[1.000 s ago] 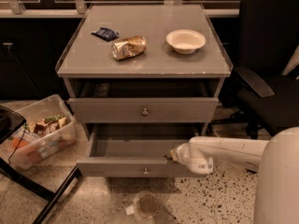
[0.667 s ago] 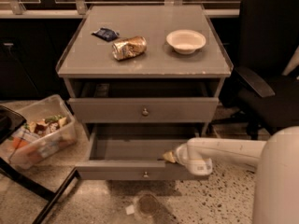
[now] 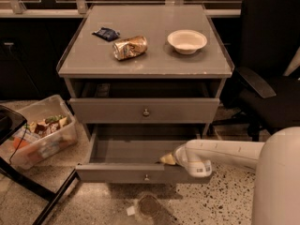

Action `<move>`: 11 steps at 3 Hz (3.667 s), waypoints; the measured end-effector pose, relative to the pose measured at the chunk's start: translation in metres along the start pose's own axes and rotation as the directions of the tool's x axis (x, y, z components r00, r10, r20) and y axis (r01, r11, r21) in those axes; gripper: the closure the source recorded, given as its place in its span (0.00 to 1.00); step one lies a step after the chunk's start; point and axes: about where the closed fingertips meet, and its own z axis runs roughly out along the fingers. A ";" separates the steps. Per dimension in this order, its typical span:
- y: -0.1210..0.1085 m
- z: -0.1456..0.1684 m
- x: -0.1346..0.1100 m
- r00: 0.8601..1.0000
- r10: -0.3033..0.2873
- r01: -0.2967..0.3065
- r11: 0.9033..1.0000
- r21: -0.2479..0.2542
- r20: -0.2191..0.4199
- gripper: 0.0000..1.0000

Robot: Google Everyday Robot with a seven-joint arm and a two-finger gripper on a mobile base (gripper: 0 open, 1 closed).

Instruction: Open middle drawer

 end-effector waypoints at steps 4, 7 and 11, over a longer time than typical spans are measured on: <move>0.001 -0.007 0.001 0.990 -0.141 0.141 0.990 0.019 -0.004 0.89; 0.011 -0.012 0.002 0.906 -0.417 0.422 0.905 0.052 -0.075 1.00; 0.014 -0.015 -0.001 0.880 -0.464 0.469 0.882 0.035 -0.103 0.58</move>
Offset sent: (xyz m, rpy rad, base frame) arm -0.0318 0.0082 -0.0800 -0.7835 -0.1667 0.7018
